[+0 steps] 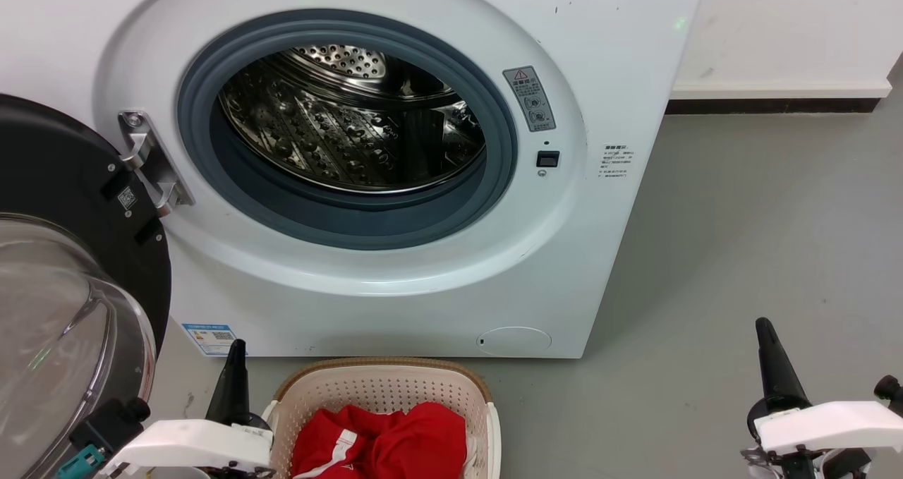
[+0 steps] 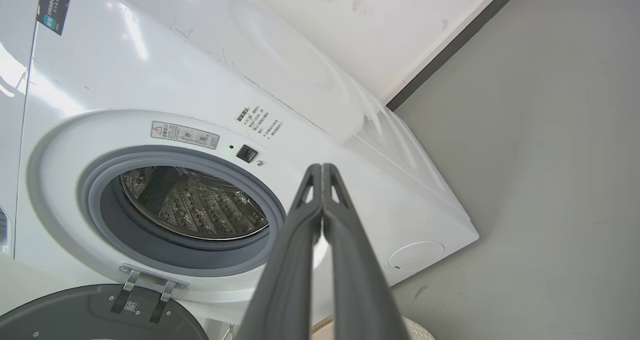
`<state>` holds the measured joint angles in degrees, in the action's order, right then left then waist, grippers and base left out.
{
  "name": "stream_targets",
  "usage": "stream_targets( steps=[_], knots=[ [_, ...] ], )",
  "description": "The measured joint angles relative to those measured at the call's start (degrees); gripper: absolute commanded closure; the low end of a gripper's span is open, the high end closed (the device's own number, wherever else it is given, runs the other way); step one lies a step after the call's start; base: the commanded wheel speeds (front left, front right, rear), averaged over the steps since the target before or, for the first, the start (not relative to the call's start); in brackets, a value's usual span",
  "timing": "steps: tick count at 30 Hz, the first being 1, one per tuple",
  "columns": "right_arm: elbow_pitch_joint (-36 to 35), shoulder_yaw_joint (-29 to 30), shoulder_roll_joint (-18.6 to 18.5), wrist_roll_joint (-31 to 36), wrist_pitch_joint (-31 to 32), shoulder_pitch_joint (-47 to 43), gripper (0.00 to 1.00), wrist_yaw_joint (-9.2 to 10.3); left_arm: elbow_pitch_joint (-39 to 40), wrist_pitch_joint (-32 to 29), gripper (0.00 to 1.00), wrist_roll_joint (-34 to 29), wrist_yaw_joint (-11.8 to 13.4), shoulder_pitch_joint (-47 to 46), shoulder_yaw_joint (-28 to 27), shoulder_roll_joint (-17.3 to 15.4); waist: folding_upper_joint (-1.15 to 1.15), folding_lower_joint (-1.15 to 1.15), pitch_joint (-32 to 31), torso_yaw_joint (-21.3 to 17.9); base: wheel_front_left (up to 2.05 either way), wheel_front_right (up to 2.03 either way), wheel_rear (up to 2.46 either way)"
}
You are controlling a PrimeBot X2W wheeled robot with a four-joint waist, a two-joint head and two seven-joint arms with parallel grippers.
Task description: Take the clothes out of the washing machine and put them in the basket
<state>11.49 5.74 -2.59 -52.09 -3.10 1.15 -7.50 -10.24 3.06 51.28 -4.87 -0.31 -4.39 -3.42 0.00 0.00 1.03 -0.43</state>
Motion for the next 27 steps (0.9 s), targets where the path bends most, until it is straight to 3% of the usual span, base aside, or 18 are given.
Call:
stream_targets(
  steps=[27],
  knots=[
    [1.19, 0.34, -0.04, -18.49, 4.41, 2.18, 1.00, 0.01, -1.77, -4.44, 1.00, 18.87, -1.19, -2.52, -1.07, 0.22, 0.00, 0.00, -0.33, 0.17, 0.00, 0.00, 0.00]
  ],
)
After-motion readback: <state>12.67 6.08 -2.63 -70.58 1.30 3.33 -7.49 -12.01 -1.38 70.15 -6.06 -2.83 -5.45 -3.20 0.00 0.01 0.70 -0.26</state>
